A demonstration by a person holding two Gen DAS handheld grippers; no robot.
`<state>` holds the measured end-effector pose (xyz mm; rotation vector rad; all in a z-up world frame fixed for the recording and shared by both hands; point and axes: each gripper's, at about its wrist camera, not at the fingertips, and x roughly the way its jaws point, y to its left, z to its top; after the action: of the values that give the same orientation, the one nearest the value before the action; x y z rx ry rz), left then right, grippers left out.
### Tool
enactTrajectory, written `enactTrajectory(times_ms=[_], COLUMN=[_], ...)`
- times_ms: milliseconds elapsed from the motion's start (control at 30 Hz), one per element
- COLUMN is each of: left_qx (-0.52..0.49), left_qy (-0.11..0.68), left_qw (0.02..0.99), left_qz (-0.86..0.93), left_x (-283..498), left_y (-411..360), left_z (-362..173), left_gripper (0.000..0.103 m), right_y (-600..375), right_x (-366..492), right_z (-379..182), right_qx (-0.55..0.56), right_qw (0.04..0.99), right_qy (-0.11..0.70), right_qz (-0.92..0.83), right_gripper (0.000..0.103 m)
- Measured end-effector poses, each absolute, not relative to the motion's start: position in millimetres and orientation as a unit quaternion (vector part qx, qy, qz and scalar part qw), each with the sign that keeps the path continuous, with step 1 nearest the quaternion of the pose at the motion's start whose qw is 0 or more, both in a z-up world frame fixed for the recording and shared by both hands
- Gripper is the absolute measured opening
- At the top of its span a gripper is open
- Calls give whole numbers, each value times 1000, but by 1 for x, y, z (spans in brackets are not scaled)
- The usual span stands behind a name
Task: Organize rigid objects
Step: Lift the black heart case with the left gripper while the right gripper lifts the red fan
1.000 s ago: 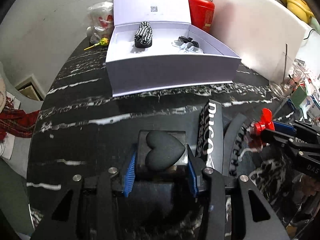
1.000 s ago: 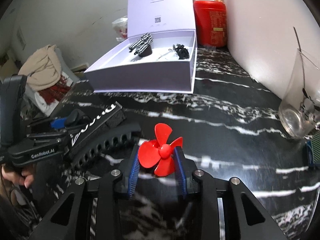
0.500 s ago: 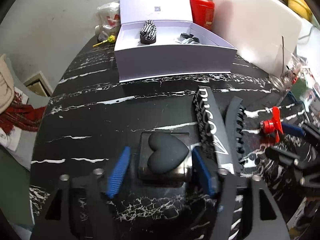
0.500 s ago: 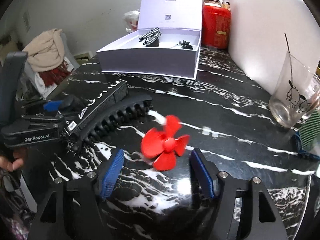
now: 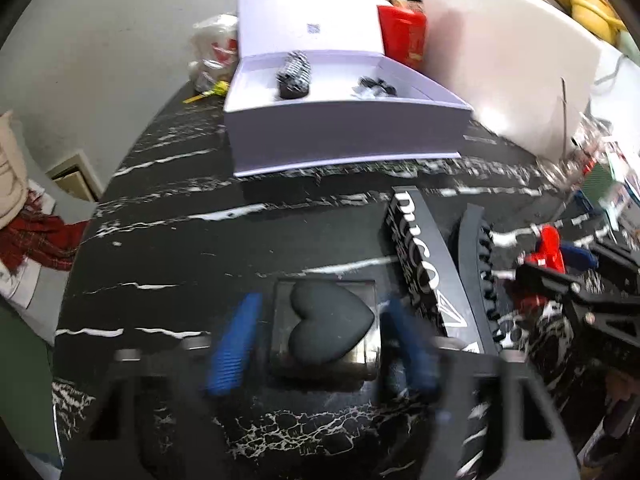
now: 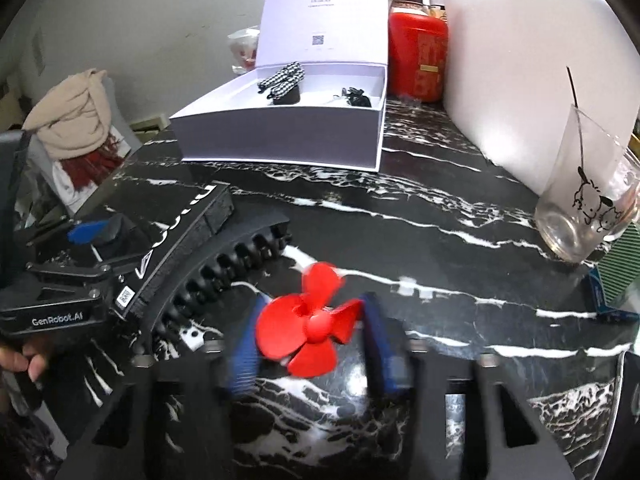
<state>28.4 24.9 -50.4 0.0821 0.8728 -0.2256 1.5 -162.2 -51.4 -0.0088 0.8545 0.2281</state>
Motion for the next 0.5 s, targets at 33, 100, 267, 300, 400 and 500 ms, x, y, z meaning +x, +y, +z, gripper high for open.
enactTrajectory(times_ms=[33,100,267,300,400,500], left_qx=[36,34,22,17,-5,-6], left_qy=[423,422,433,435,445,442], left_qw=[899,900,894,893,889,891], left_qz=[-106,-104,-111,-112,-112,-103], left_x=[29,29,29,30,29,25], left_y=[25,24,26,27,30,29], left_z=[-50,-50,-49,-48,-46,-42], left_gripper=[43,43,42,42,42,42], right_y=[-162,-162,-166,-167,-169,-171], right_x=[2,2,1,0,0,-1], right_z=[-51,-51,-50,-50,-49,-46], right_qx=[-4,-4,17,21,28,32], right_qw=[903,903,900,899,896,894], right_qy=[414,413,417,418,422,425], right_qz=[113,115,124,127,132,139], right_gripper=[43,42,42,42,42,42])
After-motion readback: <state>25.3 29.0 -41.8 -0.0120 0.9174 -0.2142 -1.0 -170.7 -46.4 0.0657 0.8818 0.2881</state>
